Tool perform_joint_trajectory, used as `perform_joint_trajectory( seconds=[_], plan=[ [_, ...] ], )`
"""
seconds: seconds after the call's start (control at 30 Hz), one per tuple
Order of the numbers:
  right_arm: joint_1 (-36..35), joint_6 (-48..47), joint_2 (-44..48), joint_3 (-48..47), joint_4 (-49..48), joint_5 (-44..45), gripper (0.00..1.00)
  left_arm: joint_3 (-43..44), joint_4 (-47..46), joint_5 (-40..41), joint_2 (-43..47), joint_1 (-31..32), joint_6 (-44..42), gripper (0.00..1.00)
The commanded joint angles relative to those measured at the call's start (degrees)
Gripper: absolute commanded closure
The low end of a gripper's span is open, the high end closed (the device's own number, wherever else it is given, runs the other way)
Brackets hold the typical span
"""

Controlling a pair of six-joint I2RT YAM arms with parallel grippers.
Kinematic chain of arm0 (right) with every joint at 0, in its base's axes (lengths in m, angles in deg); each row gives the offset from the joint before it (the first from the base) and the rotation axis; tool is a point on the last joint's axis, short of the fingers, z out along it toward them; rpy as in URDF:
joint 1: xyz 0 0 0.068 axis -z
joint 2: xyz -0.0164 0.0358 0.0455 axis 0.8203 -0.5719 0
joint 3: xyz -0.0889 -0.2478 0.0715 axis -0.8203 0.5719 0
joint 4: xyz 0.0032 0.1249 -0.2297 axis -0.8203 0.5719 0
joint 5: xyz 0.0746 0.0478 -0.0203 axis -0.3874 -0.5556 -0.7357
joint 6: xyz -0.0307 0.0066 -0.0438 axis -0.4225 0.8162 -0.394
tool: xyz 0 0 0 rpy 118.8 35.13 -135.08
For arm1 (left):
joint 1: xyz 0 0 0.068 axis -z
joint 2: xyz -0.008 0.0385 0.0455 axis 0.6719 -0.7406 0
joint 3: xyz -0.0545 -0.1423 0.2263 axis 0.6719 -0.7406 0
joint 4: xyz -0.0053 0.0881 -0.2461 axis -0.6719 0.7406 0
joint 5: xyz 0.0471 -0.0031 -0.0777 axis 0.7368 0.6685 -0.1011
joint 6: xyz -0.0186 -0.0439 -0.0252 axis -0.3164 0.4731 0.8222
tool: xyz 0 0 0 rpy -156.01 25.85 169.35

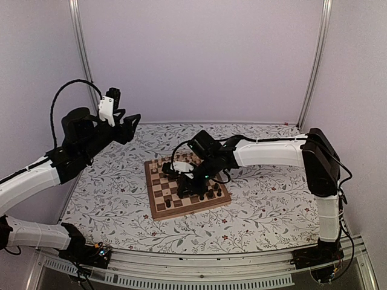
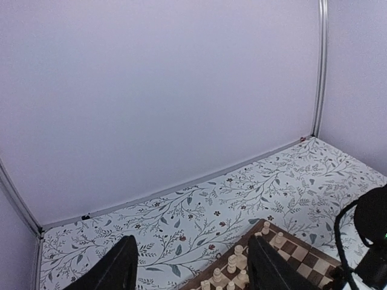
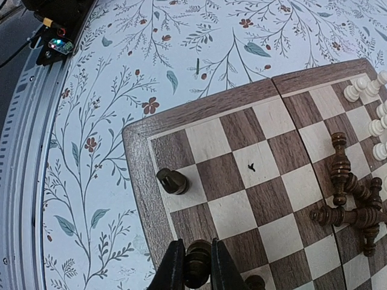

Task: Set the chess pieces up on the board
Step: Place the chess piece on the chessboard.

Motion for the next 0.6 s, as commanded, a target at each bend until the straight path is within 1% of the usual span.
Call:
perform_joint_trajectory(
  seconds=[0.0, 0.57],
  plan=[
    [-0.9, -1.1, -2.0, -1.4, 0.7, 1.0, 0.95, 0.9, -2.7, -1.5, 0.7, -0.9, 0.7, 0.36],
    [-2.6, -1.6, -4.7, -3.0, 0.5, 1.6, 0.93, 1.0, -2.6, -2.5, 0.2, -0.9, 0.5, 0.36]
  ],
)
